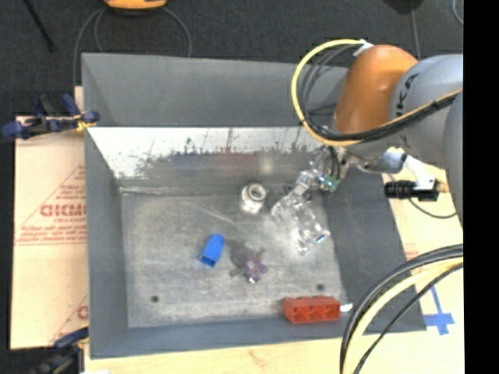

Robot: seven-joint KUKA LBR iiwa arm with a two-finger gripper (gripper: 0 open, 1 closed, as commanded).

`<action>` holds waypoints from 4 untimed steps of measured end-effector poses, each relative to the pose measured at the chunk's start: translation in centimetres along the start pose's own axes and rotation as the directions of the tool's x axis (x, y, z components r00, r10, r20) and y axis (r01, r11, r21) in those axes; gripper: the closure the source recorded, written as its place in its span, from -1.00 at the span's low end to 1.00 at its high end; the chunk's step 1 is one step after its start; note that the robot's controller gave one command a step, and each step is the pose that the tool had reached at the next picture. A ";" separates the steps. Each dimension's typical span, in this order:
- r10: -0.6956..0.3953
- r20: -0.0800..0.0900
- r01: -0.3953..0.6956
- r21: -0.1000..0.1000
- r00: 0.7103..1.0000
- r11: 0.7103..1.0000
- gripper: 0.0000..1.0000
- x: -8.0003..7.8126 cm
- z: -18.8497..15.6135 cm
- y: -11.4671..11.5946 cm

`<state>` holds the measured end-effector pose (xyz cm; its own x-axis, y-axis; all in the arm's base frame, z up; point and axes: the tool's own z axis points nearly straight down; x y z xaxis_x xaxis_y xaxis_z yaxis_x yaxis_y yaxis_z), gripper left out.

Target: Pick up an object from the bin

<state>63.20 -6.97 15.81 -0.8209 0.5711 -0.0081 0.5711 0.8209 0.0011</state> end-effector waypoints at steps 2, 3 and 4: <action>-0.192 -0.001 0.192 -0.005 0.981 0.981 -1.00 -1.6 5.9 0.0; -0.193 -0.002 0.193 -0.004 0.981 0.981 1.00 -1.6 6.1 0.1; -0.193 -0.005 0.193 -0.002 0.981 0.981 -1.00 -1.5 6.2 -0.1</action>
Offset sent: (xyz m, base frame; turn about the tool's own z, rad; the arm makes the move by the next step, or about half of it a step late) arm 0.0000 0.0000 0.0000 0.0000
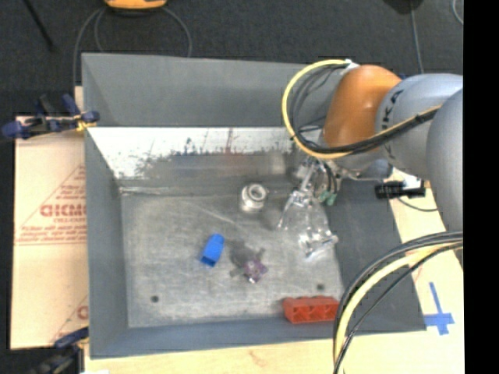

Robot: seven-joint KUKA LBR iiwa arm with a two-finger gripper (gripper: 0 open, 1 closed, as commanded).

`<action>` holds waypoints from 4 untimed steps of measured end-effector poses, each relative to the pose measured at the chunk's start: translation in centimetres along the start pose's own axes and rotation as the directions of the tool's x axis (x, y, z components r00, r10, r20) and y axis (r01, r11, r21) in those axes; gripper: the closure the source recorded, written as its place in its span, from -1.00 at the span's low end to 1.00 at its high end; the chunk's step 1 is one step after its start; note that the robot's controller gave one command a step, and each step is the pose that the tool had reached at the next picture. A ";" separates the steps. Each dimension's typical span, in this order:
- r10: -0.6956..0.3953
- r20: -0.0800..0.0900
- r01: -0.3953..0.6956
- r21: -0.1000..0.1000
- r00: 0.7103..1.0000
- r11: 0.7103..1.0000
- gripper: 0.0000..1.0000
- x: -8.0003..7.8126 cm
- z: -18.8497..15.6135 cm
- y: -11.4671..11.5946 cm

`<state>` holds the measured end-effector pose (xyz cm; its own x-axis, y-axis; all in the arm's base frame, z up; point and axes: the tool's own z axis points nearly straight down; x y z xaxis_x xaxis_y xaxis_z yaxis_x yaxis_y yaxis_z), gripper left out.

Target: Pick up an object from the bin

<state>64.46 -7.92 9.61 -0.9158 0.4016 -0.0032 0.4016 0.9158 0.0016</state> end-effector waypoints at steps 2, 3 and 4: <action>0.308 0.015 -0.308 -0.017 0.951 0.951 1.00 -0.6 1.2 -3.3; 0.376 0.005 -0.376 -0.003 0.927 0.927 1.00 -0.9 -7.6 -2.9; 0.370 0.004 -0.370 -0.002 0.929 0.929 1.00 -1.3 -14.5 -3.2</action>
Offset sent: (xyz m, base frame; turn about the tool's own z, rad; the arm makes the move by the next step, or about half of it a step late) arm -0.0171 -0.0360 -0.0248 0.3229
